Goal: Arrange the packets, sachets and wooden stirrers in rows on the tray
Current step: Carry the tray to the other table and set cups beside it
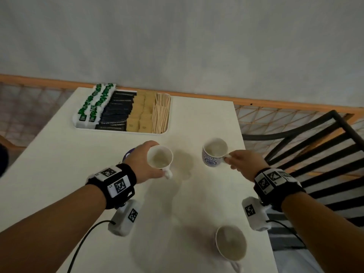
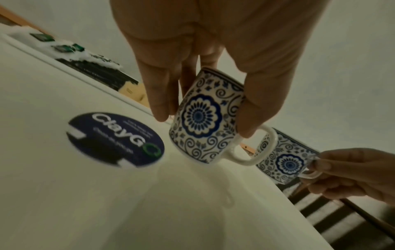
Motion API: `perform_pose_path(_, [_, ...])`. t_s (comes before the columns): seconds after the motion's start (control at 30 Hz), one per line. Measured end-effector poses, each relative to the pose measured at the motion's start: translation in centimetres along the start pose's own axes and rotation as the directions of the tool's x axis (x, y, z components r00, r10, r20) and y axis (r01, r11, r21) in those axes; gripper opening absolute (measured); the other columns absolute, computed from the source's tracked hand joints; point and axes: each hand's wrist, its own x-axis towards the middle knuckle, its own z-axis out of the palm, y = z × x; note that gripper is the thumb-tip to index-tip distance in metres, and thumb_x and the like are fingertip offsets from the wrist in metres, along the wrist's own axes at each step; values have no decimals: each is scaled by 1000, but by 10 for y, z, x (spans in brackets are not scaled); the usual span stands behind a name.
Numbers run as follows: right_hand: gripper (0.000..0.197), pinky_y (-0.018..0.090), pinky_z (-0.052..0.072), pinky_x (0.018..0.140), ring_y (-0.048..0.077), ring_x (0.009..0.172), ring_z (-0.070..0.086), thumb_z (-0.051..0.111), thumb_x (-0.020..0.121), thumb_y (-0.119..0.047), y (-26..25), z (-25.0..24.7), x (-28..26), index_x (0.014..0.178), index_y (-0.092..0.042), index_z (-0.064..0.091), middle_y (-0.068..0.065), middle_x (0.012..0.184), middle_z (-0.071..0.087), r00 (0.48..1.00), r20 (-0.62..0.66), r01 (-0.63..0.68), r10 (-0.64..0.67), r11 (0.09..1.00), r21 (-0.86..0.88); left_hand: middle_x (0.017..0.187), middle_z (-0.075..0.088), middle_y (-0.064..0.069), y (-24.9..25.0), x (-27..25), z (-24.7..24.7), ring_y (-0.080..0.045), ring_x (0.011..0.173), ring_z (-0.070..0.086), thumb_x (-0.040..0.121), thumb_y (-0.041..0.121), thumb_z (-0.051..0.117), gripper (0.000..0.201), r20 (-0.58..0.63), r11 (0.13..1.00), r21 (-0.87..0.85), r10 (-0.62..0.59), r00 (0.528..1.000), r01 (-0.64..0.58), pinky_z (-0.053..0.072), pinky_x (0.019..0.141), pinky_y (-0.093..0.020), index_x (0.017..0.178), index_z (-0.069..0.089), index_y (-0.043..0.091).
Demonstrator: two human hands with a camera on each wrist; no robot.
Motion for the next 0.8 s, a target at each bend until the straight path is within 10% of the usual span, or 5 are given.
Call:
perform_pose_path(0.27, [23,23,41,57,15,77,67,54,92,-41,-66,29,128,89,-21,64,1,78,70,994,-112,-7,15,997,70,114,54,5,-31,65,-65,-14,99,56,51,26,92,81,-170,991,-88,87,982,-103,50,81,-34,119,48,31])
perform_pose_path(0.8, [31,28,40,71,24,88,63,50,92,-43,-89,60,308,100,-17,66,6,90,70,980,-194,-39,51,997,65,107,57,15,-48,191,-97,5,93,55,52,18,91,72,-222,955,-145,224,949,-259,47,71,-9,108,49,39])
